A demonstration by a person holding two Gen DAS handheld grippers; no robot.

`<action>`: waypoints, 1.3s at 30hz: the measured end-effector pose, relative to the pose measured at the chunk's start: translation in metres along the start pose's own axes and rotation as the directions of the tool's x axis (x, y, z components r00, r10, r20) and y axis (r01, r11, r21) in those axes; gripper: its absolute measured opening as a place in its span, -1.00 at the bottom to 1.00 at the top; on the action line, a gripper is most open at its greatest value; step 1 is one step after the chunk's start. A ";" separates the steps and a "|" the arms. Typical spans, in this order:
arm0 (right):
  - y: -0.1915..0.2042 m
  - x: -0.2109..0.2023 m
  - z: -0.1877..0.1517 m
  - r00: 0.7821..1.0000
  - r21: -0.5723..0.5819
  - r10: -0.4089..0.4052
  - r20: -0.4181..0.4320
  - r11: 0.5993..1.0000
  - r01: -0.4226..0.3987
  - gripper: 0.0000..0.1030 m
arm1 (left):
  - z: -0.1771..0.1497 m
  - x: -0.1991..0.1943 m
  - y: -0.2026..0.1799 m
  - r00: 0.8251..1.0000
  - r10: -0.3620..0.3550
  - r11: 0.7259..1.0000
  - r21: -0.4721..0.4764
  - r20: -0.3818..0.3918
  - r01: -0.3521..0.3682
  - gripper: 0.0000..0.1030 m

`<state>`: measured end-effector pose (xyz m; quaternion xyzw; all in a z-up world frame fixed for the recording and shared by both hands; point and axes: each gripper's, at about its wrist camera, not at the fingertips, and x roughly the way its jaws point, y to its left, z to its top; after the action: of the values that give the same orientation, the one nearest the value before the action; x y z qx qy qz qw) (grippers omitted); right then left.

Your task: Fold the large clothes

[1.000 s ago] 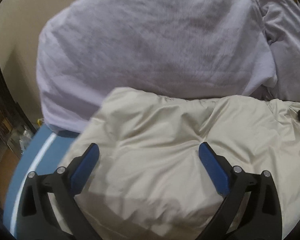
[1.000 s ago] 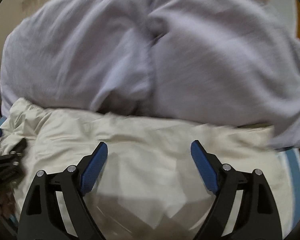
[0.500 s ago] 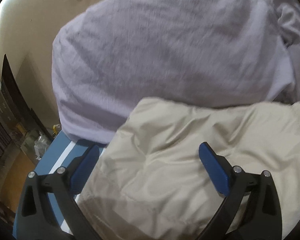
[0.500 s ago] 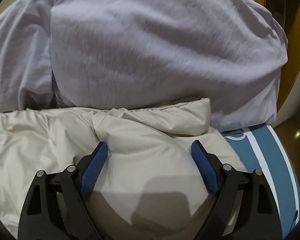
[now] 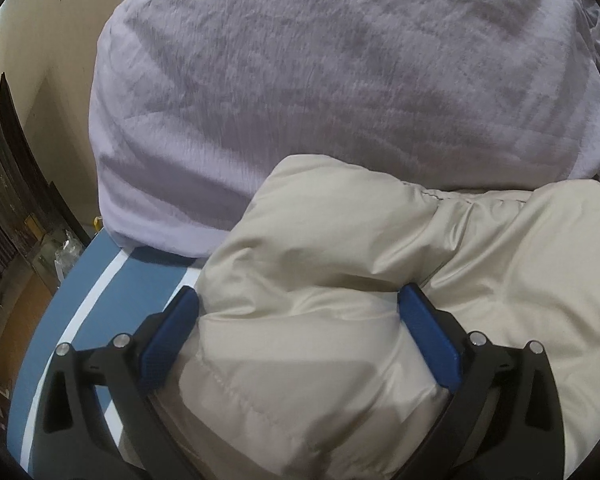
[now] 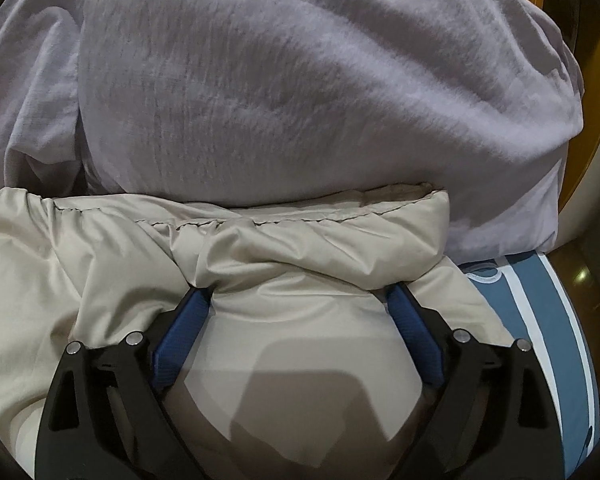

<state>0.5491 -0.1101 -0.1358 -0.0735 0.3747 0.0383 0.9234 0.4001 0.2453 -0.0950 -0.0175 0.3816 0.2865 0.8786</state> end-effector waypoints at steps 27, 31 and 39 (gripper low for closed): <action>0.061 -0.060 -0.017 0.982 -0.040 0.182 0.042 0.983 -0.181 0.89 | -0.019 -0.056 -0.073 0.958 -0.284 0.958 0.056 0.041 0.282 0.97; 0.059 -0.050 -0.019 0.982 -0.020 0.188 0.031 0.982 -0.188 0.92 | -0.020 -0.049 -0.078 0.959 -0.280 0.959 0.059 0.033 0.278 0.97; 0.059 -0.036 -0.025 0.982 -0.012 0.188 0.024 0.982 -0.188 0.95 | -0.023 -0.034 -0.082 0.957 -0.288 0.957 0.050 0.029 0.287 0.97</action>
<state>0.4987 -0.0566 -0.1346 -0.0415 0.3681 0.1282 0.9200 0.4087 0.1546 -0.1035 -0.0480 0.3657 0.1474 0.9177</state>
